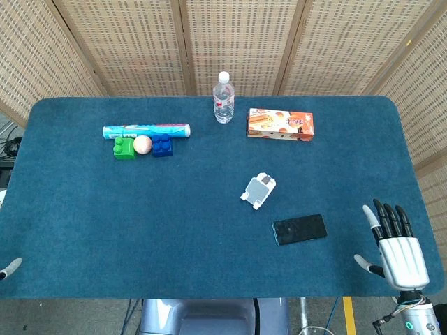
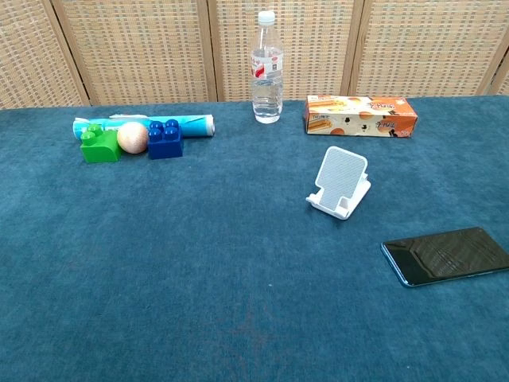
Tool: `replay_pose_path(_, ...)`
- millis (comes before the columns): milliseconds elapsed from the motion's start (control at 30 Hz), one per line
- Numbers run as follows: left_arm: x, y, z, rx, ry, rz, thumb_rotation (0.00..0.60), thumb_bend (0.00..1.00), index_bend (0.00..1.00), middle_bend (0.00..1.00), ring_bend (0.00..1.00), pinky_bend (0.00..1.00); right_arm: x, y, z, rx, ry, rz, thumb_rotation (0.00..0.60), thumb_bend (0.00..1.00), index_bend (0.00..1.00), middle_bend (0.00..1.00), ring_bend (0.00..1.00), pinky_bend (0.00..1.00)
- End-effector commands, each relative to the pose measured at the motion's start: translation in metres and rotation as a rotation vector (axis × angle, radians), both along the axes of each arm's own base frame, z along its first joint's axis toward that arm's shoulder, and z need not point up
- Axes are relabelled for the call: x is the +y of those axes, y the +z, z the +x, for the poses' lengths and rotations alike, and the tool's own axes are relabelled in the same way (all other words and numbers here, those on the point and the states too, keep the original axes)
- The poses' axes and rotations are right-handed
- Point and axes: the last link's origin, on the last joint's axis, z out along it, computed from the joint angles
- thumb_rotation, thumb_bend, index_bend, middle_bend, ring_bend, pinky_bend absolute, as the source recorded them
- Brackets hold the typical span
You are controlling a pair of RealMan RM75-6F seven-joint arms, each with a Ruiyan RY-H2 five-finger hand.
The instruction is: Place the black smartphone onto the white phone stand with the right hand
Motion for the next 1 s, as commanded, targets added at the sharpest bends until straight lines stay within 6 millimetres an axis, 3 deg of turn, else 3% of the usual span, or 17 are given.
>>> replay_pose_path(33, 0.0, 0.0, 0.0, 0.002, 0.002, -0.002, 0.6, 0.0, 0.0, 0.0, 0.0, 0.0, 0.0, -0.001, 0.0, 0.002, -0.002, 0.004, 0.6, 0.0, 0.0, 0.0, 0.0, 0.0)
replay_pose_path(200, 0.001, 0.0, 0.0, 0.001, 0.002, 0.001, 0.6, 0.0, 0.0, 0.0, 0.0, 0.0, -0.002, -0.004, -0.003, 0.009, -0.007, 0.025, 0.6, 0.0, 0.0, 0.0, 0.0, 0.0)
replay_pose_path(500, 0.004, -0.002, 0.001, 0.009, 0.006, -0.006, 0.6, 0.0, 0.0, 0.0, 0.0, 0.0, -0.037, -0.046, -0.008, 0.03, 0.029, 0.307, 0.6, 0.0, 0.01, 0.0, 0.0, 0.0)
replay_pose_path(733, 0.009, -0.004, 0.001, 0.011, 0.026, -0.006, 0.6, 0.0, 0.0, 0.0, 0.0, 0.0, -0.08, -0.085, 0.008, 0.08, 0.092, 0.519, 0.6, 0.0, 0.1, 0.11, 0.05, 0.14)
replay_pose_path(1000, 0.014, -0.004, 0.0, 0.014, 0.047, -0.011, 0.6, 0.0, 0.0, 0.0, 0.0, 0.0, -0.11, -0.121, 0.024, 0.123, 0.116, 0.556, 0.6, 0.0, 0.17, 0.19, 0.15, 0.22)
